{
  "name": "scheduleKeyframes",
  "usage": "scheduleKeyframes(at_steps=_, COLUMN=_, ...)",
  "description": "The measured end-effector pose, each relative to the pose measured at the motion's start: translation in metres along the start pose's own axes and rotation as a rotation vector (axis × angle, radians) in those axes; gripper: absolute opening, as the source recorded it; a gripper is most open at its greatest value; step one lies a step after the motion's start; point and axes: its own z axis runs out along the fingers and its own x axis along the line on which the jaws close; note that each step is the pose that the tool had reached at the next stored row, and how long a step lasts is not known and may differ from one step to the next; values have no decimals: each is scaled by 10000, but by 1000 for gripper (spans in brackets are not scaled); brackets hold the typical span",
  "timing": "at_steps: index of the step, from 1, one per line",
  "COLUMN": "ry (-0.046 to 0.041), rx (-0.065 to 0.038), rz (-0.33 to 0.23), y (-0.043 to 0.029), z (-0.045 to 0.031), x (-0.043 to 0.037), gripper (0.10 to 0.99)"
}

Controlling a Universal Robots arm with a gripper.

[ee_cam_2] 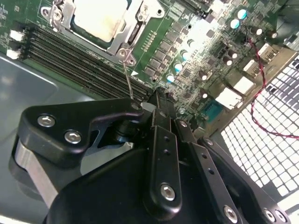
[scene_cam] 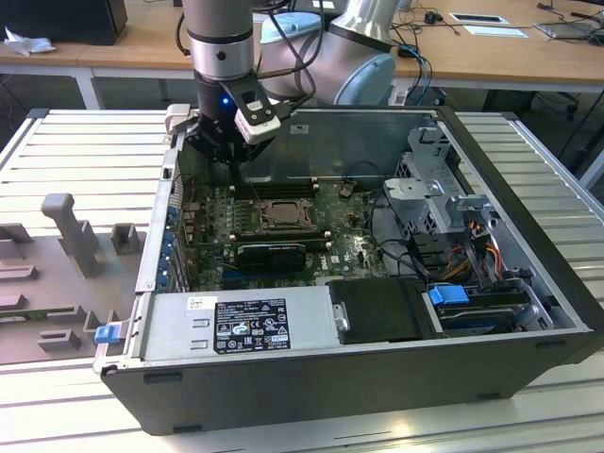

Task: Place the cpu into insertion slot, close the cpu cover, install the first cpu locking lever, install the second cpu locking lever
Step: 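Install the first cpu locking lever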

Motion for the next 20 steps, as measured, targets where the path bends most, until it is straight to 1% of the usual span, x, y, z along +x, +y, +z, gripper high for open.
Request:
scheduleKeyframes(at_steps=6, ry=-1, rx=-2, rz=1, y=7, z=4, x=-66, gripper=106)
scheduleKeyframes(at_steps=10, ry=4, rx=0, rz=1, y=8, z=5, x=-143, gripper=106)
scheduleKeyframes(at_steps=11, ry=5, rx=0, rz=2, y=7, z=6, x=-172, gripper=106)
scheduleKeyframes(at_steps=14, ry=11, rx=-1, rz=2, y=5, z=10, x=-307, gripper=106)
scheduleKeyframes(at_steps=16, ry=15, rx=-1, rz=-1, y=4, z=11, x=-361, gripper=106)
scheduleKeyframes(at_steps=18, ry=17, rx=-1, rz=3, y=4, z=13, x=-394, gripper=106)
scheduleKeyframes(at_steps=20, ry=21, rx=-2, rz=2, y=2, z=18, x=-495, gripper=106)
